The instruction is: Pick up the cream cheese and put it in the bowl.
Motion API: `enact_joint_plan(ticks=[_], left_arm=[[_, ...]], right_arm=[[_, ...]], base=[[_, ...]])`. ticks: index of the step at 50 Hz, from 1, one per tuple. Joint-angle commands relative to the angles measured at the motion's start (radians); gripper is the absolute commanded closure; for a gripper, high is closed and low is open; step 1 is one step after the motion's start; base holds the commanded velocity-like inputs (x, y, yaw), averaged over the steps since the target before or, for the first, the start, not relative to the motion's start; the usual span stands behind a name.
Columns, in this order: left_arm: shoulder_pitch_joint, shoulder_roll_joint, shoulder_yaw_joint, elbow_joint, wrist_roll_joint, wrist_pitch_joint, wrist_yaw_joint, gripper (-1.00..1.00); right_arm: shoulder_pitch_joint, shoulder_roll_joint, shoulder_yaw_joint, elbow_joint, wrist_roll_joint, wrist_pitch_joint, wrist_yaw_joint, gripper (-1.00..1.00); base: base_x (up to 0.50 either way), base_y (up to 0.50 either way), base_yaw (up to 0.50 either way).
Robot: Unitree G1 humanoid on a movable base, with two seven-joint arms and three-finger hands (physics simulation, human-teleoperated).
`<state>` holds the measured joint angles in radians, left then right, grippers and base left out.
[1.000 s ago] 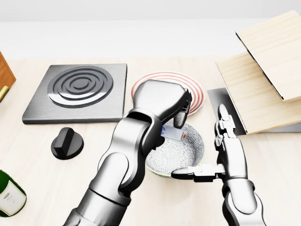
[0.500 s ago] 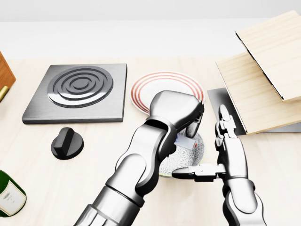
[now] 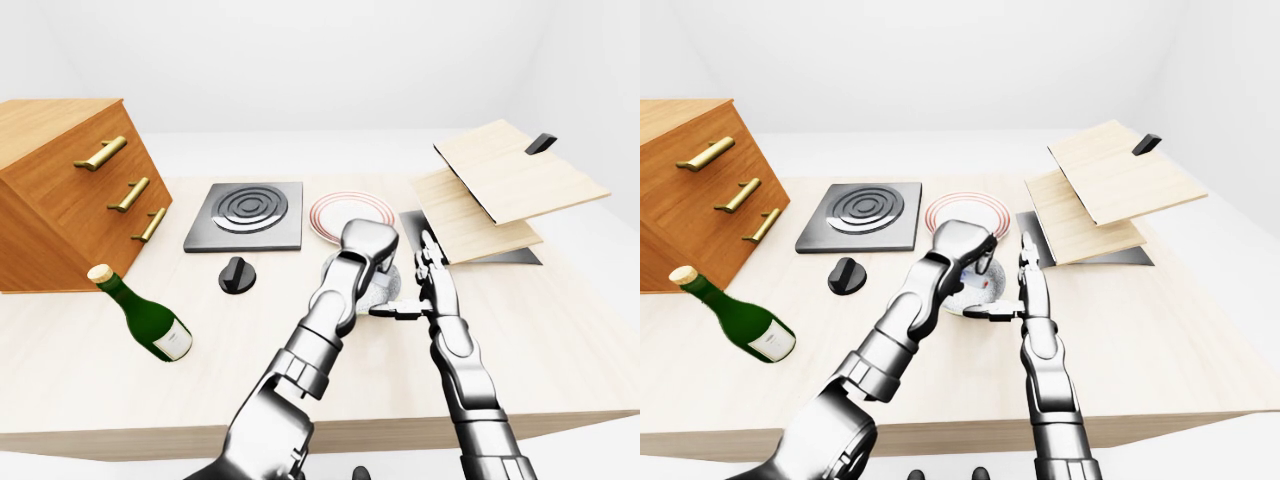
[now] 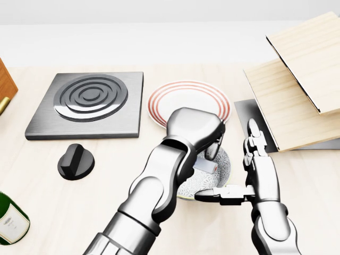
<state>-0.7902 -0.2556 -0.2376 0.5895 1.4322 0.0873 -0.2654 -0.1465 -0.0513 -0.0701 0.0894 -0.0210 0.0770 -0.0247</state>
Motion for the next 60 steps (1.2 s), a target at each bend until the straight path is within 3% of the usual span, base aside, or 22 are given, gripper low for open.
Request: enact_joint_plan(ticks=[1,7,8,9,11,17,19,29,35,36,37,39,40,49,54,56,57,60], left_arm=[[0.001,-0.009,0.0,-0.04,0.055,0.0,0.029,1.0],[-0.001,-0.01,0.005,-0.053,0.075,0.0,0.016,1.0],[0.003,-0.009,0.004,-0.063,0.077,0.0,0.011,0.68],[0.003,-0.009,0.004,-0.064,0.078,0.0,0.011,0.68],[0.007,-0.006,0.006,-0.081,0.082,0.0,-0.001,0.37],[0.019,-0.005,0.003,-0.125,0.098,0.0,-0.032,0.36],[0.013,-0.005,0.01,-0.147,0.1,0.0,-0.044,0.16],[0.027,-0.002,0.006,-0.194,0.119,0.0,-0.068,0.18],[0.055,-0.007,-0.005,-0.281,0.154,0.0,-0.125,0.14],[0.056,-0.006,-0.003,-0.288,0.159,0.0,-0.13,0.0],[0.056,-0.007,-0.002,-0.289,0.16,0.0,-0.13,0.0],[0.057,-0.008,0.001,-0.301,0.165,0.0,-0.136,-0.61],[0.055,-0.008,0.004,-0.303,0.164,0.0,-0.135,-0.74],[0.047,-0.014,0.013,-0.369,0.144,0.0,-0.149,-0.82],[0.103,0.002,0.027,-0.529,0.067,0.0,-0.188,-0.86],[0.103,0.005,0.024,-0.531,0.063,0.0,-0.189,-0.86],[0.139,-0.005,0.068,-0.64,-0.024,0.0,-0.206,-1.0],[0.146,0.019,0.06,-0.674,-0.081,0.0,-0.208,-1.0]], right_arm=[[-0.011,-0.003,-0.004,0.003,0.009,-0.007,0.0,-1.0],[-0.009,-0.003,-0.002,0.002,0.008,-0.008,0.001,-1.0],[-0.009,-0.003,-0.002,0.003,0.008,-0.009,0.001,-1.0],[-0.009,-0.003,-0.002,0.004,0.008,-0.009,0.001,-1.0],[-0.015,-0.002,-0.002,0.023,0.006,-0.02,0.0,-1.0],[-0.019,-0.001,0.003,0.043,0.002,-0.031,-0.002,-1.0],[-0.018,-0.001,0.003,0.041,0.002,-0.031,-0.002,-1.0],[-0.019,0.0,0.004,0.065,-0.001,-0.047,-0.003,-1.0],[-0.024,0.001,0.007,0.083,-0.004,-0.058,-0.005,-1.0],[-0.02,0.002,0.008,0.077,-0.006,-0.055,-0.005,-1.0],[-0.02,0.002,0.008,0.076,-0.006,-0.054,-0.005,-1.0],[-0.023,0.002,0.009,0.082,-0.007,-0.057,-0.006,-1.0],[-0.024,0.003,0.009,0.086,-0.007,-0.059,-0.006,-1.0],[-0.026,0.003,0.011,0.099,-0.011,-0.068,-0.008,-1.0],[0.0,0.002,0.01,-0.003,-0.008,-0.01,0.0,-1.0],[0.001,0.002,0.009,-0.006,-0.008,-0.008,0.001,-1.0],[0.026,0.001,0.016,-0.12,-0.016,0.01,0.005,-1.0],[0.035,0.004,0.016,-0.17,-0.021,0.01,0.011,-1.0]], base=[[0.0,0.0,0.0],[0.0,0.0,0.0],[0.0,0.0,0.0],[0.0,0.0,0.0],[0.0,0.0,0.0],[0.0,0.0,0.0],[0.0,0.0,0.0],[0.0,0.0,0.0],[0.0,0.0,0.0],[0.0,0.0,0.0],[0.0,0.0,0.0],[0.0,0.0,0.0],[0.0,0.0,0.0],[0.0,0.0,0.0],[0.0,0.0,0.0],[0.0,0.0,0.0],[0.0,0.0,0.0],[0.0,0.0,0.0]])
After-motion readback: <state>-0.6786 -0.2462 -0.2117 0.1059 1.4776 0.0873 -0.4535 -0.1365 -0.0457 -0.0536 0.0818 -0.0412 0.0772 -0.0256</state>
